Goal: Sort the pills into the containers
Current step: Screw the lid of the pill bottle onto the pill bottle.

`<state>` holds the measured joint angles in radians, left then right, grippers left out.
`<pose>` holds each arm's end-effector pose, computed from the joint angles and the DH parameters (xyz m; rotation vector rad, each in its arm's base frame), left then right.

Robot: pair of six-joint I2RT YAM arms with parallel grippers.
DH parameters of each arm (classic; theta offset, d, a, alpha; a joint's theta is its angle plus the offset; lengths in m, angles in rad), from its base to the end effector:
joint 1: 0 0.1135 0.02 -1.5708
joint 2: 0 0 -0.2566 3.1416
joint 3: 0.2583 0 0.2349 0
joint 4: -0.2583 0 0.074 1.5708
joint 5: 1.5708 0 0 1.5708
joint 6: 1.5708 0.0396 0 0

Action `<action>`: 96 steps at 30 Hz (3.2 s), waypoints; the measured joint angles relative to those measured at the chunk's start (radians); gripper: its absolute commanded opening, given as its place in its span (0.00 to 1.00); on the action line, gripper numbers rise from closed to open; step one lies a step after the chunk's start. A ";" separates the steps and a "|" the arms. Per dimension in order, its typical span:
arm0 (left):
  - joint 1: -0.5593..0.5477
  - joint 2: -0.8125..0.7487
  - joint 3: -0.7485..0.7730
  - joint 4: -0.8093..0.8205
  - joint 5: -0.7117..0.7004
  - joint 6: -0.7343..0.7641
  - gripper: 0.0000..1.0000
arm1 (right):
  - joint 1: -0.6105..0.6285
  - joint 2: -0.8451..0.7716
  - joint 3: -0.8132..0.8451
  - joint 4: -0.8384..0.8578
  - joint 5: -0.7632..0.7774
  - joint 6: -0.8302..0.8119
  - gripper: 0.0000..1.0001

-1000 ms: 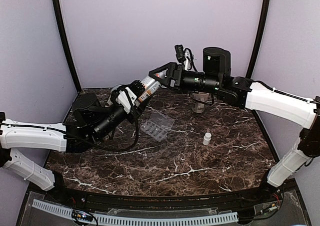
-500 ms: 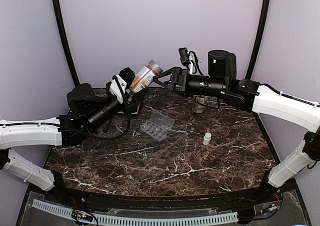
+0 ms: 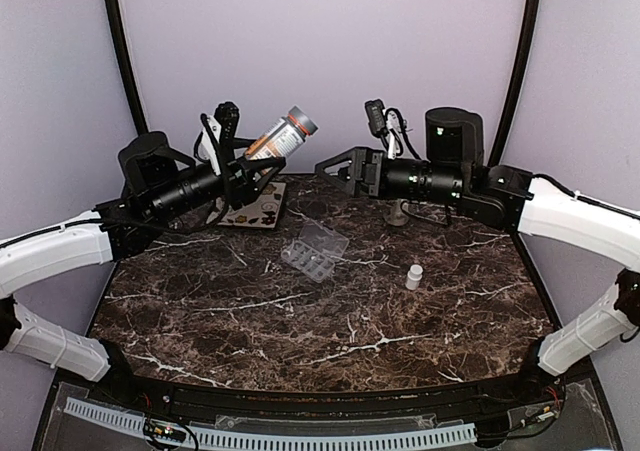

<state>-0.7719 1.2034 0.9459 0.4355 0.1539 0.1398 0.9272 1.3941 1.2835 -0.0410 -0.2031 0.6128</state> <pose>0.1922 -0.1955 0.3732 0.7418 1.2158 -0.6311 0.1849 0.2598 0.3836 -0.4614 1.8494 1.2742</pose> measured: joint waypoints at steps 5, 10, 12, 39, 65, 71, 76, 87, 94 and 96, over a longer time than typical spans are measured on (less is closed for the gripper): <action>0.083 0.021 0.064 -0.046 0.218 -0.130 0.00 | 0.002 -0.071 -0.057 0.002 0.043 -0.055 0.80; 0.136 0.090 0.127 -0.076 0.440 -0.243 0.00 | 0.002 -0.117 -0.080 0.026 0.048 -0.092 0.81; 0.146 0.122 0.148 -0.095 0.522 -0.279 0.00 | 0.002 -0.125 -0.082 0.041 0.048 -0.105 0.81; 0.196 0.261 0.234 -0.131 0.959 -0.491 0.00 | -0.001 -0.096 -0.083 0.105 0.013 -0.119 0.81; 0.196 0.294 0.253 -0.122 1.022 -0.526 0.00 | -0.018 -0.062 -0.066 0.134 -0.050 -0.080 0.54; 0.196 0.296 0.266 -0.106 1.030 -0.543 0.00 | -0.022 -0.056 -0.055 0.149 -0.068 -0.071 0.40; 0.197 0.303 0.266 -0.080 1.036 -0.568 0.00 | -0.023 -0.055 -0.055 0.154 -0.073 -0.072 0.37; 0.201 0.308 0.266 -0.042 1.033 -0.596 0.00 | -0.025 -0.046 -0.050 0.177 -0.073 -0.061 0.28; 0.202 0.308 0.282 -0.063 1.011 -0.569 0.00 | -0.025 -0.031 -0.026 0.175 -0.056 -0.062 0.24; 0.202 0.307 0.288 -0.068 1.004 -0.560 0.00 | -0.025 -0.026 -0.018 0.174 -0.051 -0.061 0.24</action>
<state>-0.5701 1.5108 1.2339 0.3676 1.1584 -0.4206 0.9020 1.3685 1.2659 0.1333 -0.2539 0.5514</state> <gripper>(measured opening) 0.536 0.518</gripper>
